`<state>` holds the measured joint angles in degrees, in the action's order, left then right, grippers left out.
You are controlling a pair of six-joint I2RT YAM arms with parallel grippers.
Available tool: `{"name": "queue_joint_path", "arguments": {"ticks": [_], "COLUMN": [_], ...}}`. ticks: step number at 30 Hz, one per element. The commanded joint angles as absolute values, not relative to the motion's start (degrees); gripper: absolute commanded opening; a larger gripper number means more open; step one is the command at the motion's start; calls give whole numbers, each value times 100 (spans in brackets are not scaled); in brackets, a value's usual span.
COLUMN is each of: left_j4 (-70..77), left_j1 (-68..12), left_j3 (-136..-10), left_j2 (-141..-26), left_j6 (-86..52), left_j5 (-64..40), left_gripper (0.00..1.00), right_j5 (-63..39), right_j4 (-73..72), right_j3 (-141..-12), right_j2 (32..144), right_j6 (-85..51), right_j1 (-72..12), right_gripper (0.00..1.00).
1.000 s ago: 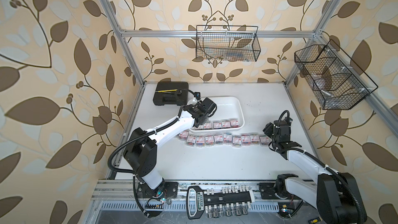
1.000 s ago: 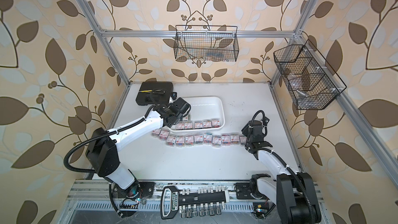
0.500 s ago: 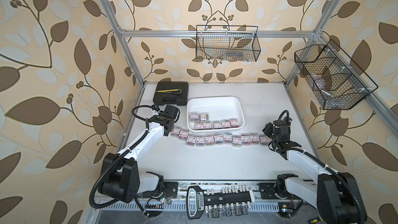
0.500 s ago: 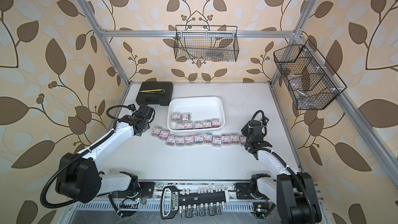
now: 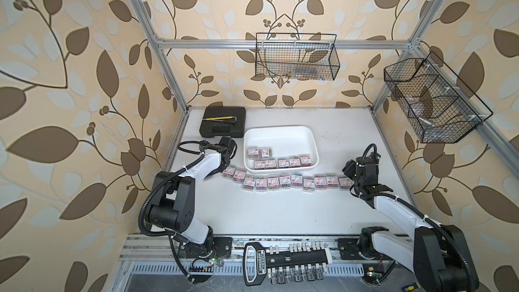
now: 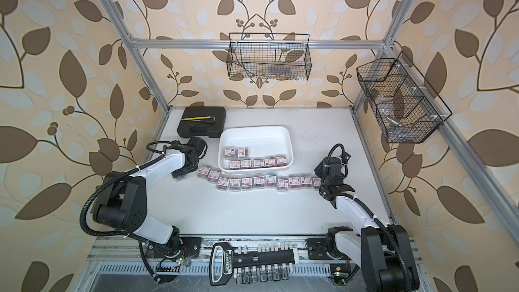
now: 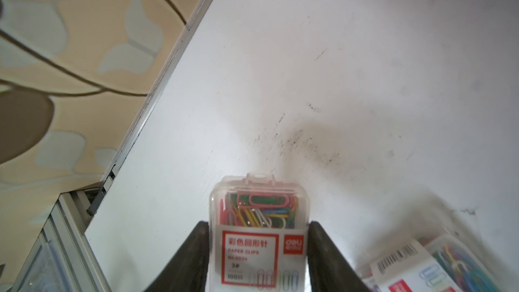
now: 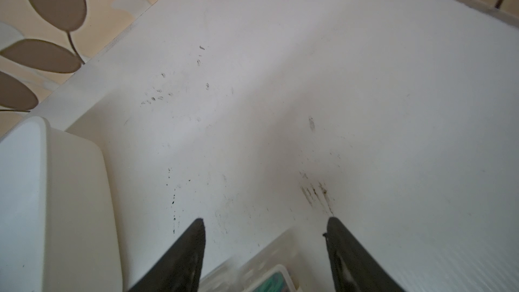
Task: Take the paper clips out of the storage box
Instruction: Place the boxed paper clips at the center of the board.
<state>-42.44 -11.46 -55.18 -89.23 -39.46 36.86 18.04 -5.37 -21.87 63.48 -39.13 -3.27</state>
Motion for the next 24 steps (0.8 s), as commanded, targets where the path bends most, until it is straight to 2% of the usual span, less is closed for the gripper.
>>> {"name": "queue_joint_path", "arguments": {"ticks": [1, 12, 20, 24], "left_j4": [-4504, -4368, -4237, -4043], "left_j1": [-1077, -1037, -1020, -794], "left_j3": [-5824, -6054, -6041, -5775], "left_j2": [-9075, -9662, -9590, -9267], "left_j6": [-4222, -4308, -4310, -4623], "left_j5": [3868, 3535, 3377, 3177], "left_gripper": [54, 57, 75, 79], "right_j5": [1906, 1891, 1890, 1889], "right_j4": [-524, -527, -544, -540], "right_j3": [-2329, -2321, -2323, -2323], "right_j2": [6289, 6258, 6278, 6269], "right_j6": [-3882, -3875, -3858, -3867], "right_j1": [-343, -343, -354, -352], "right_gripper": [69, 69, 70, 69]}}
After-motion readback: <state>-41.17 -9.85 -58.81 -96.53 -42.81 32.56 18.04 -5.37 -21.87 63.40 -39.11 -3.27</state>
